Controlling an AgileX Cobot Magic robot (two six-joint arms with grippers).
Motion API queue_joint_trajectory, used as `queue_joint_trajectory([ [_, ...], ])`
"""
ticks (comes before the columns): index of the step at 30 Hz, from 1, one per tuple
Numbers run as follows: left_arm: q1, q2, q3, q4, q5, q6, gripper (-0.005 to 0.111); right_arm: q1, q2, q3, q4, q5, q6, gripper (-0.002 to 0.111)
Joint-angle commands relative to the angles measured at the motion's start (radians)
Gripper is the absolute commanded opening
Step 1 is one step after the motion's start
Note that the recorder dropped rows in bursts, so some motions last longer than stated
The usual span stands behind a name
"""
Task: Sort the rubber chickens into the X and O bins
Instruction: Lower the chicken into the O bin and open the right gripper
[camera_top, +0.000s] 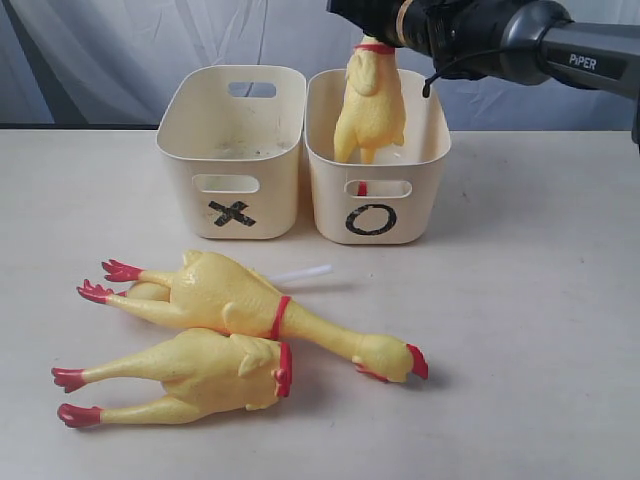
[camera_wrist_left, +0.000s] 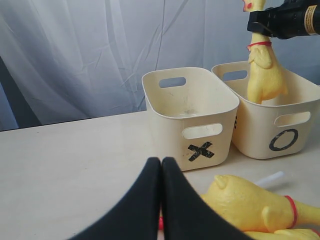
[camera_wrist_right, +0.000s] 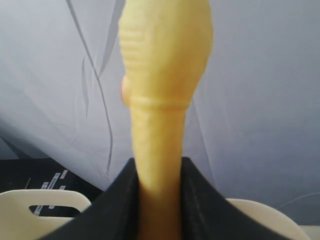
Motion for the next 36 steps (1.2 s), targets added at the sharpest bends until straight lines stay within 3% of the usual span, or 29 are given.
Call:
queue_joint_trajectory([
  [1,-0.003,-0.003,-0.007,-0.005,0.0,-0.002,0.0,-0.008,0.012,-0.011,-0.013,0.001,-0.001,-0.001],
  [4,-0.003,-0.003,-0.007,-0.005,0.0,-0.002,0.0,-0.008,0.025,-0.011,-0.013,-0.005,-0.001,0.002],
  [9,-0.003,-0.003,-0.007,-0.005,0.0,-0.002,0.0,-0.008,0.041,-0.011,-0.013,-0.005,-0.001,0.032],
  [13,-0.003,-0.003,-0.007,-0.005,0.0,-0.002,0.0,-0.008,0.048,-0.011,-0.013,0.018,-0.001,0.045],
  [27,-0.003,-0.003,-0.007,-0.005,0.0,-0.002,0.0,-0.008,0.047,-0.011,-0.013,-0.033,-0.001,0.045],
  [36,-0.003,-0.003,-0.007,-0.005,0.0,-0.001,0.0,-0.027,-0.101,-0.005,-0.013,-0.302,-0.083,0.045],
])
